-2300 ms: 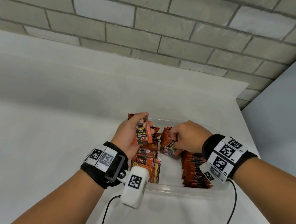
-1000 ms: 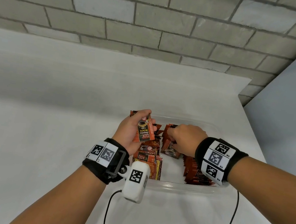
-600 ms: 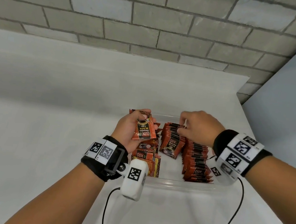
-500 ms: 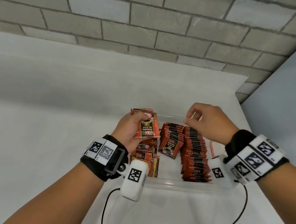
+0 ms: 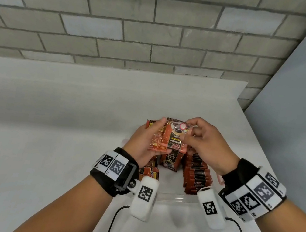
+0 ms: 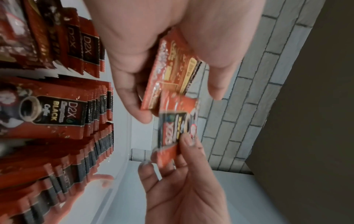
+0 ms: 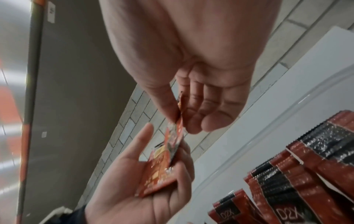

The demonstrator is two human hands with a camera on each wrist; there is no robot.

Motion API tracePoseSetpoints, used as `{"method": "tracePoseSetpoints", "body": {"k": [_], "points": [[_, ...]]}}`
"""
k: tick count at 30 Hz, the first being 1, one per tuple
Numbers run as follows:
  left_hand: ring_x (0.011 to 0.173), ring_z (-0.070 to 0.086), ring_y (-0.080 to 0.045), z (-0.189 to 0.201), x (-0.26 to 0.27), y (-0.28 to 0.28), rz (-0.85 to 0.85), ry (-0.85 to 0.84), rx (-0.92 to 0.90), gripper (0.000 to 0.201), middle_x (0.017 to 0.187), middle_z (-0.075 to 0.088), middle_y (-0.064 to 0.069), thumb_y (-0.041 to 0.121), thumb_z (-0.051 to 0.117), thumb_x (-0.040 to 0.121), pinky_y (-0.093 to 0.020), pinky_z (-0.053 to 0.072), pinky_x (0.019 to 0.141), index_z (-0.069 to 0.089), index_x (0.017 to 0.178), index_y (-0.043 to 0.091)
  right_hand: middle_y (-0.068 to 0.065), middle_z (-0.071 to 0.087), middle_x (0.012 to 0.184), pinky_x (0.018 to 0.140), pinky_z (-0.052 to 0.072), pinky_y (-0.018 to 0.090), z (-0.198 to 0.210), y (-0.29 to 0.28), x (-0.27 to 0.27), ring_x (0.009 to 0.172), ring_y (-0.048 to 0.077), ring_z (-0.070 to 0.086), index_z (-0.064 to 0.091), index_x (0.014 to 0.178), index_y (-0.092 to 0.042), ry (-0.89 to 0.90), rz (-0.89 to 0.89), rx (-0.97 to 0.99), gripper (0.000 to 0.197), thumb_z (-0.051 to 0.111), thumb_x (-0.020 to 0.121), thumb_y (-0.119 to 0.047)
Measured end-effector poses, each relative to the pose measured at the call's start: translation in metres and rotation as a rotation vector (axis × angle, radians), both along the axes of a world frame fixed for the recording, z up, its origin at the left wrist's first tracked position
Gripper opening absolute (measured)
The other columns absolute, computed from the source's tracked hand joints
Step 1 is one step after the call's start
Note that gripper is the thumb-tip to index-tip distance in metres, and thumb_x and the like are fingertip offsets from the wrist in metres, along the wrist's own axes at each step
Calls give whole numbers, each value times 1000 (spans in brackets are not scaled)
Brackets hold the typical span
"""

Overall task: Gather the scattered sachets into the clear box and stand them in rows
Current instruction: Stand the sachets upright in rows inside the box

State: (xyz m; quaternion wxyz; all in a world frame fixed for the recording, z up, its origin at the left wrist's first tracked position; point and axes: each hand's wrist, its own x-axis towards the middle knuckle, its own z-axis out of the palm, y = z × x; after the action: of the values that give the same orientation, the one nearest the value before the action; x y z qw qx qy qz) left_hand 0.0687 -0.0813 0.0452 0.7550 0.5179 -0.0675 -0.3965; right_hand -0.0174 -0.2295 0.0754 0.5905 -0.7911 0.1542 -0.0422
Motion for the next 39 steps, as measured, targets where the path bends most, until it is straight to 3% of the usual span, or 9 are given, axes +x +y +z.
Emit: {"method": "tracePoseSetpoints", "body": {"k": [5, 9, 14, 17, 21, 25, 29, 34, 39], "points": [[90, 67, -29, -5, 0, 1, -37, -48, 26, 48, 106, 69, -13, 11, 72, 79, -38, 58, 68, 57, 125, 8, 2, 64, 86, 69, 52, 28, 5, -7, 3, 70, 13, 64, 53, 124, -25, 37, 144, -137, 37, 62, 91, -12], [92, 68, -29, -4, -1, -3, 38, -67, -65, 51, 108, 69, -11, -16, 61, 80, -40, 58, 70, 59, 119, 18, 1, 66, 89, 64, 53, 28, 1, -4, 6, 78, 12, 66, 49, 124, -24, 64, 17, -10, 41, 67, 87, -22], [90, 69, -26, -5, -3, 0, 93, -82, -121, 51, 105, 70, -13, -12, 65, 76, -36, 60, 70, 57, 119, 15, 11, 70, 94, 69, 57, 35, -7, 3, 2, 84, 20, 67, 58, 94, -12, 109, -12, 174, 8, 64, 88, -10], [80, 68, -22, -5, -5, 2, 54, -90, -113, 38, 95, 72, -9, 5, 67, 77, -31, 57, 67, 62, 113, 15, 11, 69, 90, 63, 56, 31, -2, 1, 6, 73, 16, 66, 58, 98, -12, 55, -57, 240, 12, 59, 90, -3], [82, 67, -22, -12, -4, 4, 77, -118, -73, 33, 97, 71, -11, -5, 61, 85, -30, 56, 69, 61, 114, 9, 9, 68, 90, 60, 54, 25, -4, 0, 13, 74, 13, 65, 57, 110, -13, 27, -92, 296, 22, 59, 90, -3], [90, 62, -25, -15, 1, 9, 107, -64, -73, 28, 102, 68, -12, 10, 67, 86, -41, 51, 81, 63, 113, 17, 1, 70, 75, 57, 52, 20, -4, -9, 15, 63, 9, 61, 62, 92, -11, 23, -168, 349, 7, 63, 87, -6], [76, 61, -17, -21, 17, 20, 232, 26, -41, 24, 93, 63, -7, 20, 61, 91, -35, 52, 69, 62, 115, 15, -2, 63, 63, 51, 47, 22, -5, -24, 23, 52, 9, 54, 62, 84, -12, 191, -71, -42, 9, 67, 85, -5], [77, 60, -19, -30, 25, 31, 286, 71, -7, 20, 96, 63, -8, 18, 59, 93, -33, 52, 66, 62, 113, 16, -7, 61, 82, 63, 40, 17, -15, -15, 35, 73, 7, 57, 63, 90, -19, 394, 311, -695, 6, 68, 86, -17], [77, 61, -19, -32, 25, 36, 246, 60, -32, 20, 97, 62, -9, 14, 56, 94, -33, 51, 66, 63, 113, 15, -4, 62, 87, 67, 40, 22, -28, 3, 44, 79, 14, 57, 65, 94, -17, 511, 440, -952, 6, 64, 88, -15]]}}
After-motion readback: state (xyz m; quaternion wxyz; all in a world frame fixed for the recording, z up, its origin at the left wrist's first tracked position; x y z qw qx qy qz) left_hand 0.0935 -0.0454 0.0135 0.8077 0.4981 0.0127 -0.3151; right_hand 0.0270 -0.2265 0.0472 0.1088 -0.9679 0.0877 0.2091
